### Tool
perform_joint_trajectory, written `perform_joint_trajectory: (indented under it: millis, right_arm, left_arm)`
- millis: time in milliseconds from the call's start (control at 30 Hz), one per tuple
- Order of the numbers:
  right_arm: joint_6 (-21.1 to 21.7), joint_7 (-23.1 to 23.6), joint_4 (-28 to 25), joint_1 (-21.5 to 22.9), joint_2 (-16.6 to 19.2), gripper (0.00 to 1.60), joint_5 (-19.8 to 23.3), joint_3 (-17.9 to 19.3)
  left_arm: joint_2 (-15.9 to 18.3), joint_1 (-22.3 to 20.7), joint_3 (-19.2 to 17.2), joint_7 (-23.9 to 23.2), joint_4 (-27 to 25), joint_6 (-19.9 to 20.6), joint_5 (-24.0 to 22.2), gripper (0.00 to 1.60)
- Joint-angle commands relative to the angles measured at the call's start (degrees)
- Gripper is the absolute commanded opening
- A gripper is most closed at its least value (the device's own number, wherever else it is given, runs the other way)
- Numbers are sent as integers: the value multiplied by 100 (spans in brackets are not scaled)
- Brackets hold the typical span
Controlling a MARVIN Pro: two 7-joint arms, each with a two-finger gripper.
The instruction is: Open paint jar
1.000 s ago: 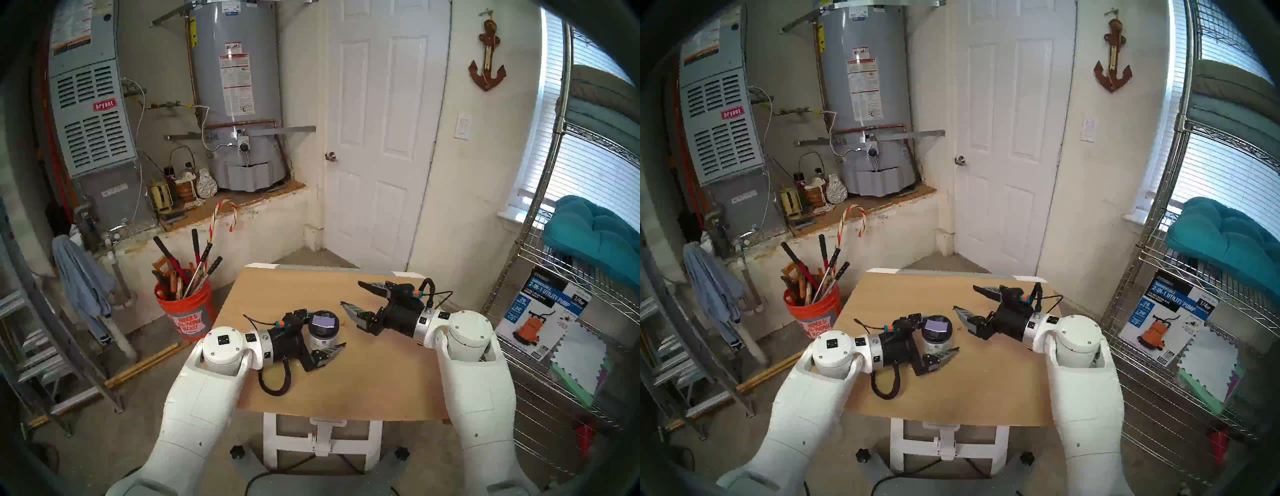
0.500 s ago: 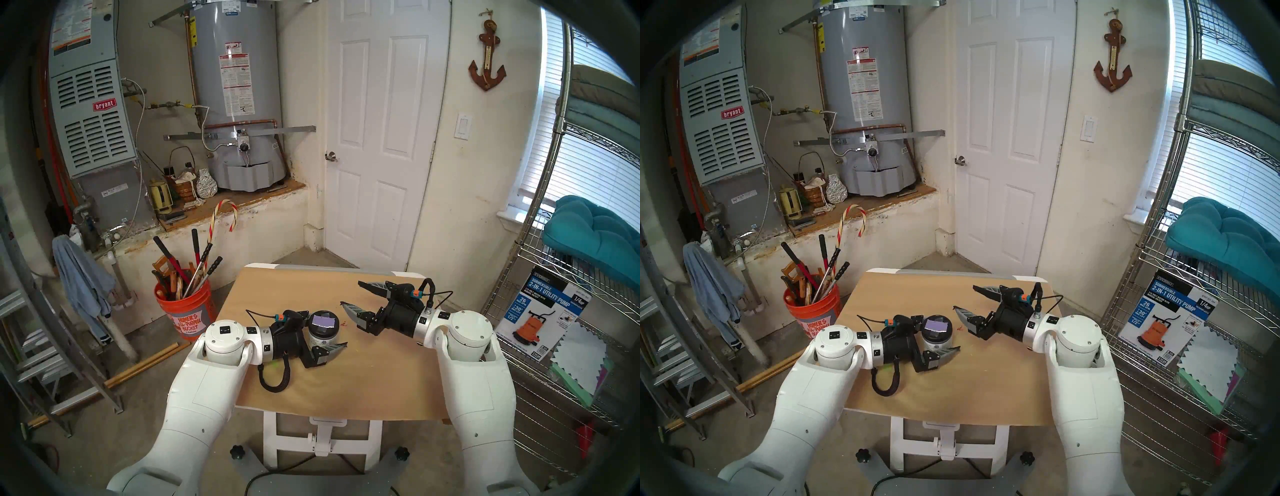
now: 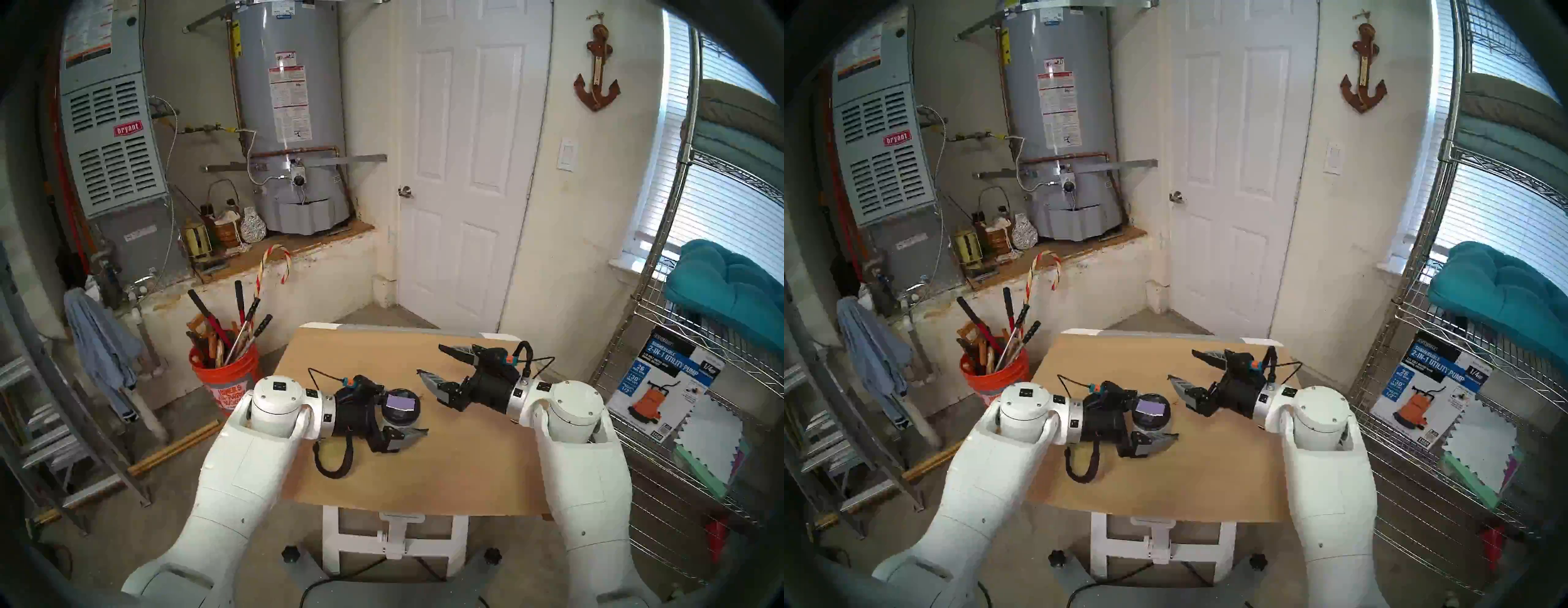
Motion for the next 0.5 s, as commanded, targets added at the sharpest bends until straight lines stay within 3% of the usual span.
perform_joint_trajectory:
  millis: [0, 267, 467]
  right_arm:
    - [-14, -6, -118, 69, -31, 160, 30, -2]
    - [-14, -6, -119, 68, -31, 160, 30, -2]
    - [-14, -6, -118, 69, -31, 160, 30, -2]
  left_arm:
    - [83, -44, -104, -252, -150, 318, -167, 160]
    - [-21, -87, -99, -350, 71, 373, -238, 160]
    - [25, -195, 122, -432, 181, 327, -64, 160]
